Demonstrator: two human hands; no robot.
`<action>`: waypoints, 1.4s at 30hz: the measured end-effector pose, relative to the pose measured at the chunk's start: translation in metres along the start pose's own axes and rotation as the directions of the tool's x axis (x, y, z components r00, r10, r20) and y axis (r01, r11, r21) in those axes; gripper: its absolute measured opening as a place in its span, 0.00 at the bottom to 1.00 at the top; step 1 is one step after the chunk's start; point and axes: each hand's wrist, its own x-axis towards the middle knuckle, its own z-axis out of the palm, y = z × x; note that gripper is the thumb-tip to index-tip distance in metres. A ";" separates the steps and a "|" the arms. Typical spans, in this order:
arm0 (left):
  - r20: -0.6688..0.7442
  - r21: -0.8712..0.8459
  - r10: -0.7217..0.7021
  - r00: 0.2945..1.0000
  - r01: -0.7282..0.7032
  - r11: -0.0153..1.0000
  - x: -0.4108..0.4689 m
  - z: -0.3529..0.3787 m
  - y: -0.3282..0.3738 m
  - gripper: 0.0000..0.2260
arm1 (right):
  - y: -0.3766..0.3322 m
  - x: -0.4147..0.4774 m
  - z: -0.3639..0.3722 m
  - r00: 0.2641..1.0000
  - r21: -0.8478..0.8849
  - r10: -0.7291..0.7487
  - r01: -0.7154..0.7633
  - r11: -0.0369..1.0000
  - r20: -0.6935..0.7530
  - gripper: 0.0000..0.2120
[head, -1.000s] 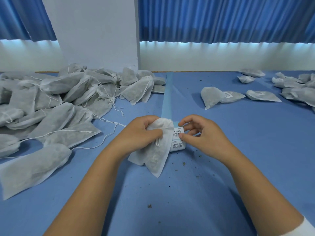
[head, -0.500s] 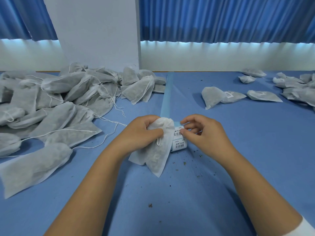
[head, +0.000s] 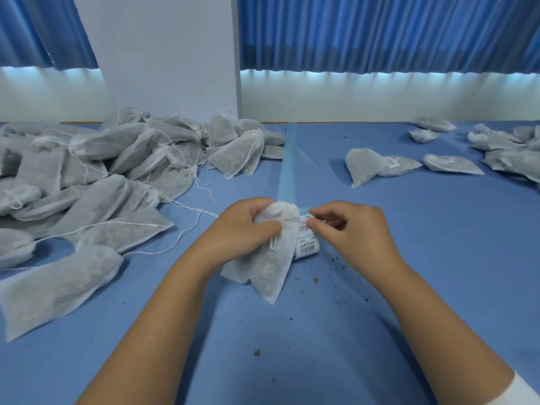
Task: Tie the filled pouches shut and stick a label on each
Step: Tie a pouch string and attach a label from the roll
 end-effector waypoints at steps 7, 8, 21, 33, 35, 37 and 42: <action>-0.001 0.012 -0.012 1.000 0.012 1.000 0.001 0.000 -0.001 0.10 | -0.003 -0.003 0.001 0.996 -0.075 -0.076 0.072 0.995 -0.050 0.08; -0.001 0.012 -0.012 1.000 0.012 1.000 0.001 0.000 -0.001 0.10 | -0.003 -0.003 0.001 0.995 -0.079 -0.082 0.078 0.994 -0.054 0.08; 0.001 -0.007 -0.018 1.000 0.018 1.000 0.003 0.001 -0.003 0.10 | -0.005 -0.004 0.003 0.992 -0.075 -0.112 0.108 0.991 -0.062 0.05; 0.018 -0.012 -0.017 1.000 0.018 1.000 0.004 0.002 -0.006 0.11 | -0.008 -0.005 0.009 0.994 0.078 -0.045 0.038 0.996 0.095 0.05; 0.019 -0.017 -0.021 1.000 0.021 1.000 0.004 0.001 -0.007 0.12 | -0.009 -0.006 0.009 0.994 0.104 -0.050 0.040 0.994 0.098 0.08; 0.016 -0.018 -0.021 1.000 0.022 1.000 0.005 0.001 -0.007 0.12 | -0.008 -0.006 0.009 0.995 0.117 -0.060 0.051 0.992 0.074 0.09; 0.024 -0.003 -0.026 0.999 0.026 1.000 0.005 0.001 -0.007 0.11 | -0.010 -0.002 0.006 0.995 0.226 0.004 0.020 0.974 -0.102 0.09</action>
